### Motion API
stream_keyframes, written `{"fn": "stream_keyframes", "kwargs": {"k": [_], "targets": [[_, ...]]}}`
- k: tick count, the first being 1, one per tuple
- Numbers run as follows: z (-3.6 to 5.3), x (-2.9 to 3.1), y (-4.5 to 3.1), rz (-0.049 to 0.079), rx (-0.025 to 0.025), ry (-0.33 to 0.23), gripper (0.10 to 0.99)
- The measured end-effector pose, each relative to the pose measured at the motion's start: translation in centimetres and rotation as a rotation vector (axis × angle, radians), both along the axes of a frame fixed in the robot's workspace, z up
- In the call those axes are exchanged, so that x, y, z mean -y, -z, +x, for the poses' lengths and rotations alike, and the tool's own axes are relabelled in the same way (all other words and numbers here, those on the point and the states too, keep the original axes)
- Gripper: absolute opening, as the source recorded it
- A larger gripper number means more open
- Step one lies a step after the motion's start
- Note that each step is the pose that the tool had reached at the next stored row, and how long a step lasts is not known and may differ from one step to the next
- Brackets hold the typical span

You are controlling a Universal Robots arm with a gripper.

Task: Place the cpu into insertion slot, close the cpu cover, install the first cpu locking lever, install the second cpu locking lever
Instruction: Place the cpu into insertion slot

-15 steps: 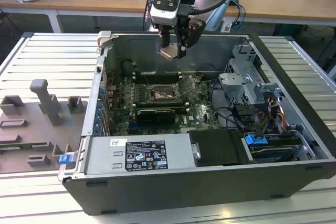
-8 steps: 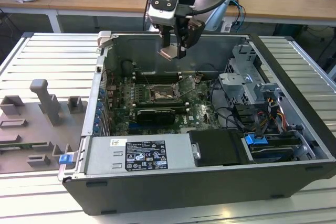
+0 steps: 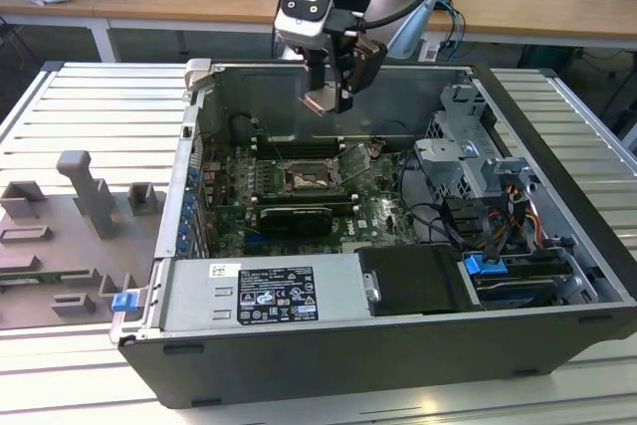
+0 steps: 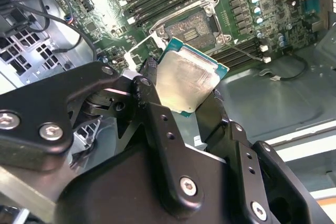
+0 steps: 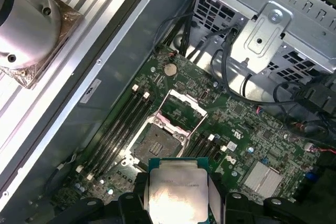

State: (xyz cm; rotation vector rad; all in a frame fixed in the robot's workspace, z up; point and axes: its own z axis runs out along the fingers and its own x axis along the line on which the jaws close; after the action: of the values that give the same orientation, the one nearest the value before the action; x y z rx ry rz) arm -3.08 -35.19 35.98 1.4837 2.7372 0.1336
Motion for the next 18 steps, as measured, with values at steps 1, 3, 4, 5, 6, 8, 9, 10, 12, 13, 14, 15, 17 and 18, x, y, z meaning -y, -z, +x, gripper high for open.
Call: {"fn": "stream_keyframes", "kwargs": {"k": [1, 3, 4, 5, 6, 8, 9, 10, 12, 13, 14, 15, 17, 18], "targets": [[0.00, 0.00, 0.01, 0.000, 0.0001, 0.007, 0.537], [0.00, 0.00, 0.04, 0.000, 0.0000, 0.026, 0.537], [0.00, 0.00, 0.05, 0.000, 0.0001, 0.034, 0.537], [0.00, 0.00, 0.06, 0.000, 0.0000, 0.042, 0.537], [0.00, 0.00, 0.08, 0.000, 0.0001, 0.054, 0.537], [0.00, 0.00, 0.11, 0.000, 0.0001, 0.079, 0.537], [0.00, 0.00, 0.13, 0.000, 0.0001, 0.086, 0.537], [0.00, 0.00, 0.15, 0.000, 0.0000, 0.098, 0.537], [0.00, 0.00, 0.17, 0.000, 0.0000, 0.113, 0.537], [0.00, 0.00, 0.19, 0.000, 0.0000, 0.121, 0.537], [0.00, 0.00, 0.20, 0.000, 0.0000, 0.129, 0.537], [0.00, 0.00, 0.22, 0.000, 0.0000, 0.138, 0.537], [0.00, 0.00, 0.27, 0.000, 0.0000, 0.157, 0.537], [0.00, 0.00, 0.30, 0.000, 0.0000, 0.164, 0.537]]}}
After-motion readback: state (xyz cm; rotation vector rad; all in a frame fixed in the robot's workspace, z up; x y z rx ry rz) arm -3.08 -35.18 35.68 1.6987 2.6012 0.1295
